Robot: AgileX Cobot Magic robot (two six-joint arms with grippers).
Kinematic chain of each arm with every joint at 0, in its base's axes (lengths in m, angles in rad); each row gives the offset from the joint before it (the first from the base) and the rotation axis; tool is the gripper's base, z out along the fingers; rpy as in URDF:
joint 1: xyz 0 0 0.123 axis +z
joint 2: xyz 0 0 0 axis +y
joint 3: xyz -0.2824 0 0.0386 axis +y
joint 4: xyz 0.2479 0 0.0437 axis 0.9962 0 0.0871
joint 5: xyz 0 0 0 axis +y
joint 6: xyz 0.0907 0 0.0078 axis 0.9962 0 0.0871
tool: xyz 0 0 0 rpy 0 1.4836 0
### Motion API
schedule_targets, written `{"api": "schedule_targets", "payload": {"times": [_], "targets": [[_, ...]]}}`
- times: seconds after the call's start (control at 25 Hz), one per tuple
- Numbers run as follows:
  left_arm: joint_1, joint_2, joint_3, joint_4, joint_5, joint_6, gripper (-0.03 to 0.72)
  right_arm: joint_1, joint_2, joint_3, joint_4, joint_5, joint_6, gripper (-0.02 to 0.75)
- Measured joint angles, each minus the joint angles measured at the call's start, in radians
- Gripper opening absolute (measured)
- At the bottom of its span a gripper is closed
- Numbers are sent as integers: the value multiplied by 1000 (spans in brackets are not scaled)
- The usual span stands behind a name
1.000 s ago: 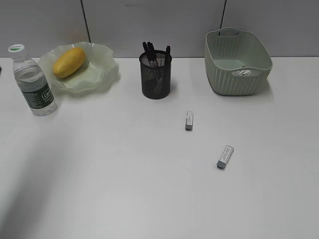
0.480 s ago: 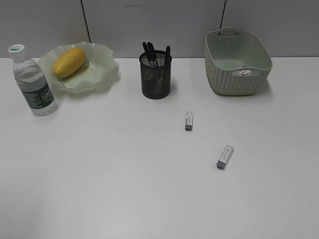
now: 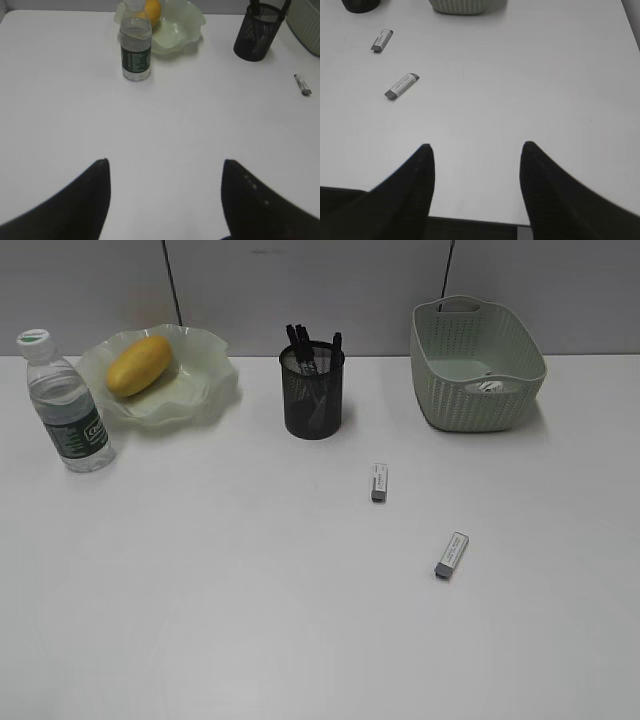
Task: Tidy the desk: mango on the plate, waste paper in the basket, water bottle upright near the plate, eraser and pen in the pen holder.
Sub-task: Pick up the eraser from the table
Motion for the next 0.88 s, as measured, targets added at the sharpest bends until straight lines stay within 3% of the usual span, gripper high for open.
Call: {"api": "schedule_targets", "payload": {"times": [0.32, 0.52, 0.72, 0.88], "targets": [[0, -19, 43, 59, 30, 0, 518, 0, 98, -43, 3, -119, 0, 440], [0, -19, 50, 59, 27, 0, 514, 0, 354, -48, 29, -221, 1, 440], [0, -19, 50, 65, 26, 0, 511, 0, 674, -64, 148, -333, 4, 440], [0, -19, 50, 68, 26, 0, 508, 0, 911, -134, 172, -344, 20, 440]]}}
